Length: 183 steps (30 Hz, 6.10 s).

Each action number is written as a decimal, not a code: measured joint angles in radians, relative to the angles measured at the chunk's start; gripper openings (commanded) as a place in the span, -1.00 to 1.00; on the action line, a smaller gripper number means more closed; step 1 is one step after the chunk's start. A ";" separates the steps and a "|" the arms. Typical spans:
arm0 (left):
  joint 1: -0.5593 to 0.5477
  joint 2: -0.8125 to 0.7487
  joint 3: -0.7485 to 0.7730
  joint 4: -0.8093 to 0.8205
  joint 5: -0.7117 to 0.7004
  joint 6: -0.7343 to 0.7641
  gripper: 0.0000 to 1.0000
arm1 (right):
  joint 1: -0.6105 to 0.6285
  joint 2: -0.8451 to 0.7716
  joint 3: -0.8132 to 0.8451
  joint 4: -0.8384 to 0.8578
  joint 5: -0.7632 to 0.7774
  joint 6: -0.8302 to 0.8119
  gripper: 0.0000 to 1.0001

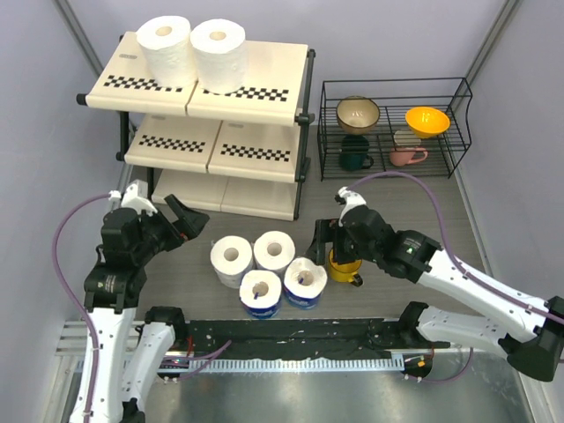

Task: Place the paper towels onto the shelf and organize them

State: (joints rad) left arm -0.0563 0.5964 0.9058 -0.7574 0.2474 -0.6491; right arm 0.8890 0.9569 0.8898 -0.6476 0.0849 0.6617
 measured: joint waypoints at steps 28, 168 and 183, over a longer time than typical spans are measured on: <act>-0.312 0.253 -0.104 -0.090 -0.202 0.022 0.79 | 0.072 0.077 0.004 0.080 0.092 0.027 0.78; -1.398 0.478 -0.143 -0.230 -0.962 -0.912 -0.31 | 0.072 -0.002 -0.030 0.072 0.157 0.026 0.79; -1.398 0.369 0.031 -0.335 -0.980 -0.797 -0.46 | 0.072 -0.003 -0.030 0.070 0.178 0.026 0.79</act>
State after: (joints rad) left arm -1.4540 0.9649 0.9363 -1.0927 -0.7326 -1.4460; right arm 0.9615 0.9539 0.8600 -0.5777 0.2626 0.6876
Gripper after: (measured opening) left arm 0.344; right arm 0.896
